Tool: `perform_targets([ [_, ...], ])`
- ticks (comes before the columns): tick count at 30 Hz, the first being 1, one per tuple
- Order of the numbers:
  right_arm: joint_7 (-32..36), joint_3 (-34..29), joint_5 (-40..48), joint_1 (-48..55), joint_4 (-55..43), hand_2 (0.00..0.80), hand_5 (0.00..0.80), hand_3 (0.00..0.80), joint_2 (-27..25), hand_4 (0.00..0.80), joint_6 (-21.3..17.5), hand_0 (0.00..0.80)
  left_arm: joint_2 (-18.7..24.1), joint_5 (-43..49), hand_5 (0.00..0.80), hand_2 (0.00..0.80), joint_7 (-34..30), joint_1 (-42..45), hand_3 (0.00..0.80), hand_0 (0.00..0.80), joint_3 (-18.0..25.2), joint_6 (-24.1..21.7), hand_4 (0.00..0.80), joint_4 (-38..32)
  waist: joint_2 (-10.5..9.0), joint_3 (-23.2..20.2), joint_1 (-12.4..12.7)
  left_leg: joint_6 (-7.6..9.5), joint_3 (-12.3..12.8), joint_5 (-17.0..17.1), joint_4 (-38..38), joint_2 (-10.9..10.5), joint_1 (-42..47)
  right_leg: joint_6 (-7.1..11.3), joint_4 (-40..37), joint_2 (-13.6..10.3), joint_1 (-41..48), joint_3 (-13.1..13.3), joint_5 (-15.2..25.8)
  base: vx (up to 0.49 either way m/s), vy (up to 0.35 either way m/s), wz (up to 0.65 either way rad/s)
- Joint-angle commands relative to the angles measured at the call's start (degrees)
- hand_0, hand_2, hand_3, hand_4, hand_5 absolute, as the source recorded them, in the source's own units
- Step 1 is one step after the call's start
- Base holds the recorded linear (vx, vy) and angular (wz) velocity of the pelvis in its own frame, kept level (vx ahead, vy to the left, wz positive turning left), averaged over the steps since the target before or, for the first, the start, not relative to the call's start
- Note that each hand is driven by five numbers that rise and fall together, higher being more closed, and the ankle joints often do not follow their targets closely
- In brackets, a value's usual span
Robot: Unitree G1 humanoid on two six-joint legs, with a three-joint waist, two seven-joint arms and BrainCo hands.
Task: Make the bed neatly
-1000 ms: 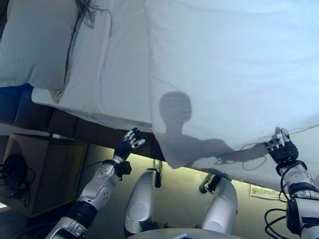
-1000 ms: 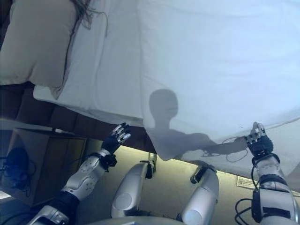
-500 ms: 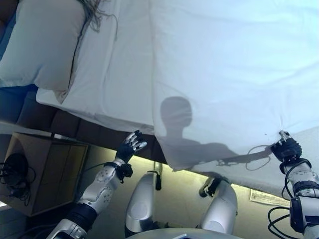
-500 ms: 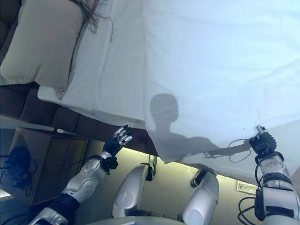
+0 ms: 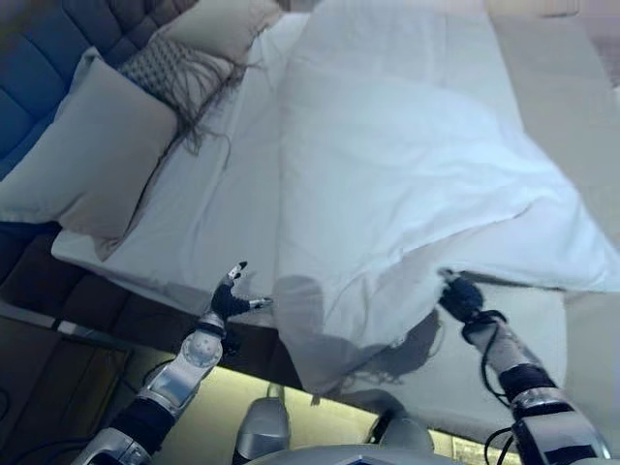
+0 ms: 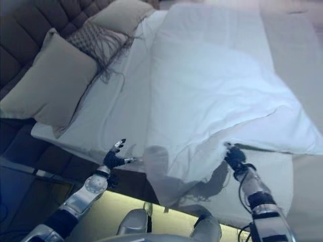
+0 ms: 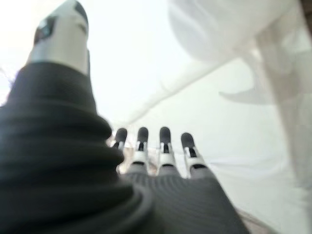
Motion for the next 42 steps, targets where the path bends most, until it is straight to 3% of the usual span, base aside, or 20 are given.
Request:
perform_targets([
  [1, -1.5, 2.8, -3.3, -5.7, -8.6, 0.8, 0.8, 0.8, 3.7, 0.8, -2.2, 0.8, 0.3, 5.8, 0.0, 0.0, 3.8, -2.1, 0.0, 0.0, 0.5, 0.6, 0.0, -1.7, -3.43, 0.9, 0.7, 0.14, -0.1, -3.4, 3.1, 1.9, 0.8, 8.84, -29.6, -2.0, 12.6, -2.4, 23.2, 0.041, -0.028, -0.06],
  [9, -7.6, 7.9, -7.0, -6.9, -16.5, 0.8, 0.8, 0.8, 8.7, 0.8, -1.1, 0.8, -2.5, 11.9, 0.0, 0.0, 2.8, -4.8, 0.0, 0.0, -3.3, 4.7, 0.0, -0.8, -4.18, -0.7, -0.3, 0.25, 1.9, -3.8, 3.3, 2.3, 2.9, 8.9, -29.9, -2.0, 14.4, -2.8, 23.4, 0.025, -0.053, -0.03],
  [11, -9.1, 8.1, -6.9, -7.2, -17.1, 0.8, 0.8, 0.8, 9.0, 0.8, -1.2, 0.8, -3.8, 14.3, 0.0, 0.0, 1.4, -6.7, 0.0, 0.0, -5.9, 6.0, 0.0, -0.7, -4.25, -0.9, -0.7, 0.35, 2.8, -3.5, 3.0, 2.5, 3.0, 9.03, -29.9, -2.1, 14.6, -3.5, 23.7, -0.027, -0.084, 0.02],
  [14, -11.1, 7.4, -6.4, -8.4, -16.9, 0.8, 0.8, 0.8, 9.1, 0.8, -0.9, 0.8, -6.0, 15.9, 0.0, 0.0, 0.1, -9.9, 0.0, 0.0, -9.6, 8.7, 0.0, -0.6, -4.48, -1.1, -0.8, 0.08, 2.2, -2.9, 2.1, 2.8, 2.9, 9.51, -30.1, -2.2, 14.8, -4.4, 24.2, -0.021, -0.081, 0.06],
  [20, -14.4, 7.1, -5.7, -12.2, -14.6, 0.8, 0.8, 0.8, 10.3, 0.8, 0.7, 0.8, -10.4, 13.4, 0.0, 0.0, 0.5, -15.1, 0.0, 0.0, -13.7, 11.9, 0.0, 1.0, -4.36, -1.1, -2.0, -0.25, 2.6, -2.5, 1.4, 3.6, 2.6, 9.9, -31.2, -1.2, 13.7, -4.6, 24.8, -0.07, -0.077, 0.03],
  [25, -16.5, 8.0, -6.2, -14.8, -12.9, 0.8, 0.8, 0.8, 11.4, 0.8, 1.9, 0.8, -12.8, 8.7, 0.0, 0.0, 3.7, -17.2, 0.0, 0.0, -14.2, 14.7, 0.0, 2.9, -4.24, -1.3, -2.5, -0.24, 2.9, -2.5, 0.9, 3.5, 3.5, 9.83, -33.0, -0.4, 14.2, -4.4, 25.5, -0.022, -0.054, -0.05],
  [32, -18.3, 8.6, -4.8, -16.6, -12.3, 0.8, 0.8, 0.8, 12.9, 0.8, 2.3, 0.8, -13.9, 11.9, 0.0, 0.0, 4.8, -18.8, 0.0, 0.0, -14.5, 14.1, 0.0, 2.9, -3.82, -1.7, -2.8, -0.33, 3.4, -2.2, -0.1, 3.3, 5.3, 9.61, -33.1, -0.6, 15.4, -4.7, 25.5, 0.034, -0.009, -0.13],
  [42, -18.1, 9.4, -6.6, -16.0, -13.9, 0.8, 0.8, 0.8, 14.8, 0.8, 4.4, 0.8, -14.4, 15.5, 0.0, 0.0, 0.5, -18.3, 0.0, 0.0, -16.0, 12.3, 0.0, 2.1, -2.43, -2.1, -3.3, 0.04, 2.6, -2.0, -0.8, 1.9, 6.5, 9.54, -31.9, -1.9, 16.1, -5.2, 25.9, 0.066, 0.031, -0.01],
])
